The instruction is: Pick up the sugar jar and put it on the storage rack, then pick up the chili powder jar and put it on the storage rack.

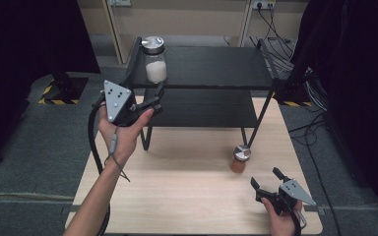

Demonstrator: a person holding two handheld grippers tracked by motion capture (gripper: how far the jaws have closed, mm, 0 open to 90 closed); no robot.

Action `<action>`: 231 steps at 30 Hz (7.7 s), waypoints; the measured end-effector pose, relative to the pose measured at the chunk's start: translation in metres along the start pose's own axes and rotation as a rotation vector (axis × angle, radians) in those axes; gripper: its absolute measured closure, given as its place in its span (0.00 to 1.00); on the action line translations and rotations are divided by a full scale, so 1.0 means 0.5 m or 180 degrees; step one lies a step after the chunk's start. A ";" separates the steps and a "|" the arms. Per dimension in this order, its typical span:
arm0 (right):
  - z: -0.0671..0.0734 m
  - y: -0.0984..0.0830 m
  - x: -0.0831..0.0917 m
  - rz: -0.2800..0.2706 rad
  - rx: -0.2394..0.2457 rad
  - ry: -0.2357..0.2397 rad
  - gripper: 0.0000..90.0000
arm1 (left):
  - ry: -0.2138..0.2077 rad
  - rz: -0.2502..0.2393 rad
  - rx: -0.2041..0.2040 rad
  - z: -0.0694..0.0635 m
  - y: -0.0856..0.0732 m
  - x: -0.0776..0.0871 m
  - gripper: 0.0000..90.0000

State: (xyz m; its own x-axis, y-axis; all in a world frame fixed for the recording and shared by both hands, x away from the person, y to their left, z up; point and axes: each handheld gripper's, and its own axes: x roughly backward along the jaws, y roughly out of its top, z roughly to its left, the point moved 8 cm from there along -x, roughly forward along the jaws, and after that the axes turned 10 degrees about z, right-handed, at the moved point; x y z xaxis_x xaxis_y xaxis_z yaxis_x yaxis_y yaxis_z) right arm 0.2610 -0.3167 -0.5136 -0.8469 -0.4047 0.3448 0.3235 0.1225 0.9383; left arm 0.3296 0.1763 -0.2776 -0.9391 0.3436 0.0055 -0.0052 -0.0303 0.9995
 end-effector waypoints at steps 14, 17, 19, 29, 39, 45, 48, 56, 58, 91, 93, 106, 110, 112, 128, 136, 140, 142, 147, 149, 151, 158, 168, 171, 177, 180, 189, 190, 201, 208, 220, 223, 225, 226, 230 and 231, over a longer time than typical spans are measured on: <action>0.000 0.000 0.000 -0.0002 0.0002 -0.0004 0.06 | -0.0090 0.0031 0.0017 -0.011 -0.091 0.036 0.12; 0.000 0.000 0.000 -0.0003 0.0002 -0.0005 0.06 | -0.0102 0.0048 0.0034 -0.011 -0.107 0.041 0.12; 0.000 0.000 0.000 -0.0004 0.0001 -0.0004 0.06 | -0.0110 0.0052 0.0041 -0.011 -0.114 0.045 0.12; 0.000 0.000 0.000 -0.0004 0.0003 -0.0003 0.06 | -0.0161 0.0095 0.0039 -0.019 -0.161 0.064 0.11; -0.001 -0.001 0.000 -0.0008 -0.0001 0.0002 0.06 | -0.0199 0.0215 0.0069 -0.019 -0.208 0.072 0.11; -0.001 -0.001 0.000 -0.0009 0.0001 0.0003 0.06 | -0.0218 0.0310 0.0063 -0.019 -0.240 0.075 0.11; -0.001 -0.001 0.000 -0.0009 0.0000 0.0003 0.06 | -0.0219 0.0350 0.0062 -0.019 -0.255 0.075 0.11; -0.001 -0.001 0.001 -0.0013 0.0000 0.0006 0.06 | -0.0234 0.0456 0.0082 -0.016 -0.289 0.080 0.12; -0.001 -0.001 0.001 -0.0012 0.0005 0.0007 0.06 | -0.0253 0.0501 0.0084 -0.016 -0.299 0.082 0.12; -0.001 0.000 0.000 -0.0005 0.0020 0.0010 0.06 | -0.0273 0.1115 0.0320 -0.002 -0.444 0.101 0.14; -0.001 0.000 0.000 -0.0002 0.0017 0.0013 0.06 | -0.0285 0.1133 0.0315 -0.003 -0.449 0.100 0.14; -0.001 0.000 0.000 -0.0004 0.0013 0.0019 0.06 | -0.0321 0.1185 0.0392 0.000 -0.479 0.101 0.15; -0.002 -0.001 0.000 -0.0009 0.0007 0.0024 0.06 | -0.0339 0.1206 0.0422 0.002 -0.485 0.100 0.15; -0.002 -0.001 0.000 -0.0010 0.0004 0.0024 0.06 | -0.0344 0.1193 0.0424 0.003 -0.486 0.101 0.15; -0.002 0.001 -0.001 0.0009 0.0025 0.0028 0.06 | -0.0461 0.1213 0.0486 0.008 -0.486 0.102 0.14; -0.004 0.000 0.000 0.0005 0.0010 0.0050 0.06 | -0.0447 0.1208 0.0457 0.005 -0.486 0.102 0.14; -0.004 0.000 0.000 0.0001 0.0009 0.0051 0.06 | -0.0442 0.1210 0.0462 0.005 -0.486 0.102 0.14; -0.004 0.000 0.000 -0.0006 0.0005 0.0050 0.05 | -0.0437 0.1208 0.0470 0.005 -0.486 0.102 0.14; -0.004 0.000 0.000 0.0001 0.0010 0.0053 0.05 | -0.0418 0.1206 0.0486 0.008 -0.486 0.103 0.14; -0.004 0.000 0.000 0.0001 0.0011 0.0054 0.05 | -0.0420 0.1211 0.0487 0.009 -0.486 0.102 0.14; -0.005 -0.001 0.000 -0.0010 0.0007 0.0057 0.05 | -0.0417 0.1212 0.0483 0.009 -0.486 0.102 0.14; -0.004 0.000 0.000 0.0005 0.0021 0.0053 0.05 | -0.0407 0.1206 0.0476 0.008 -0.486 0.102 0.14; -0.004 0.003 -0.006 0.0016 -0.0017 0.0097 0.04 | -0.0400 0.1207 0.0466 0.007 -0.486 0.102 0.14; -0.002 0.008 -0.011 0.0019 -0.0010 0.0119 0.04 | -0.0401 0.1212 0.0473 0.008 -0.486 0.102 0.14; 0.002 0.028 -0.027 0.0054 0.0068 0.0144 0.04 | -0.0401 0.1216 0.0458 0.006 -0.485 0.100 0.14; 0.002 0.040 -0.038 0.0073 0.0100 0.0158 0.04 | -0.0402 0.1217 0.0456 0.006 -0.485 0.100 0.14; 0.004 0.069 -0.070 0.0095 0.0149 0.0211 0.04 | -0.0403 0.1216 0.0476 0.007 -0.486 0.100 0.13; 0.004 0.071 -0.074 0.0103 0.0158 0.0210 0.04 | -0.0404 0.1217 0.0480 0.008 -0.485 0.100 0.13; 0.004 0.088 -0.114 0.0210 0.0183 0.0252 0.04 | -0.0402 0.1226 0.0463 0.006 -0.485 0.099 0.13; 0.004 0.090 -0.135 0.0301 0.0190 0.0271 0.06 | -0.0397 0.1226 0.0459 0.005 -0.485 0.099 0.13; 0.004 0.097 -0.161 0.0453 0.0193 0.0300 0.14 | -0.0395 0.1238 0.0438 0.004 -0.484 0.099 0.14; 0.005 0.097 -0.167 0.0488 0.0189 0.0299 0.17 | -0.0393 0.1232 0.0448 0.005 -0.484 0.099 0.14; 0.004 0.097 -0.169 0.0501 0.0193 0.0312 0.19 | -0.0392 0.1239 0.0441 0.005 -0.484 0.098 0.14; 0.004 0.097 -0.170 0.0501 0.0189 0.0309 0.19 | -0.0392 0.1242 0.0437 0.005 -0.484 0.098 0.14; 0.004 0.097 -0.173 0.0531 0.0181 0.0320 0.24 | -0.0392 0.1244 0.0432 0.004 -0.484 0.098 0.14; 0.004 0.097 -0.173 0.0547 0.0187 0.0332 0.26 | -0.0392 0.1244 0.0433 0.004 -0.484 0.098 0.14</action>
State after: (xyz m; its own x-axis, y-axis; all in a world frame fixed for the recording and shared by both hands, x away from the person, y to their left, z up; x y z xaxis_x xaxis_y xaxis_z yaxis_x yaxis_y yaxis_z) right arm 0.3491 -0.2740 -0.4979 -0.7322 -0.4646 0.4981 0.4316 0.2492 0.8669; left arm 0.2854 0.2025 -0.5190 -0.8133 0.4406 0.3799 0.3959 -0.0592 0.9164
